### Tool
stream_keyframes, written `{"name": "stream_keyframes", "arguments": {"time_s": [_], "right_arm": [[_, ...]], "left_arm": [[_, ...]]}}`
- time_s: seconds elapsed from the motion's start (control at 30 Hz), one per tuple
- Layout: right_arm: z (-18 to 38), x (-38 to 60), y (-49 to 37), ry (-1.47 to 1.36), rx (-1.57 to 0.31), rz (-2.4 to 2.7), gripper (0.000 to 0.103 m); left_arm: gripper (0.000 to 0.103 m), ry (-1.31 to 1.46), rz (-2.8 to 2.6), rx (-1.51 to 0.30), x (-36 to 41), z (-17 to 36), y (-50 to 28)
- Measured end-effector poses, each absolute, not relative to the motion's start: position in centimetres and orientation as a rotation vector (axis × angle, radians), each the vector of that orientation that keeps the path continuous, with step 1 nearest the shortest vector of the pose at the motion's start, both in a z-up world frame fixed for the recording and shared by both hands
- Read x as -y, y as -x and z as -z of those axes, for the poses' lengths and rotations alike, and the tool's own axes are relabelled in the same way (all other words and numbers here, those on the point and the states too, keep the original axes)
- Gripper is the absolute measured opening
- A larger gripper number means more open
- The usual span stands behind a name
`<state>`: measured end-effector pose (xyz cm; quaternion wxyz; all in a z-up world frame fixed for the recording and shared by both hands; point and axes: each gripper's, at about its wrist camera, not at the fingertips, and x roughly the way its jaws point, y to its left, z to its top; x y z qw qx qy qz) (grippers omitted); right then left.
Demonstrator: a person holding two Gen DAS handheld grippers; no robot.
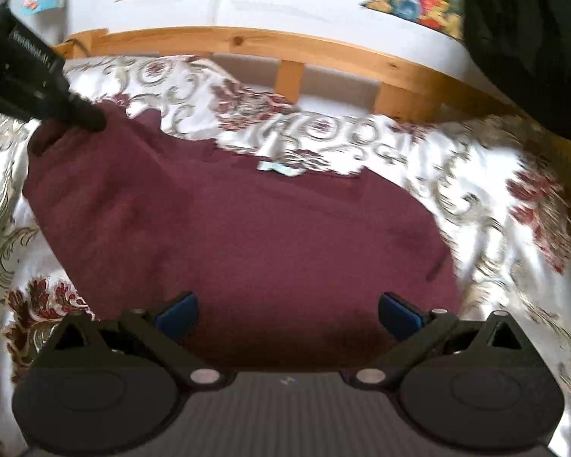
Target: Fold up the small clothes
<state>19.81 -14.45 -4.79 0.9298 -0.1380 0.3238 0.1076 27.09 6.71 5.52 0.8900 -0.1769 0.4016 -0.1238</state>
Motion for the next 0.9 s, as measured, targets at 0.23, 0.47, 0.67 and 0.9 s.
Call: {"name": "stream_keyframes", "arguments": {"time_s": [0.23,0.47,0.67,0.9], "right_arm": [[1.2,21.5,-18.7,0.232,-0.719,-0.143,0.103],[-0.5,29.7,-17.9,0.104,-0.661,0.015,0.103],[-0.4,32.4,-18.3,-0.022,-0.641,-0.010,0.103],[0.1,32.2,-19.4,-0.057,-0.630,0.008,0.103]], "left_arm": [[0.016,0.214,0.368,-0.846,4.3,-8.2,-28.4],[0.014,0.099,0.433,-0.889,12.5,-4.3,-27.3],[0.015,0.103,0.473,-0.927,14.3,-1.3,-26.1],[0.065,0.136,0.597,-0.858,13.6,-3.1,-24.0]]}}
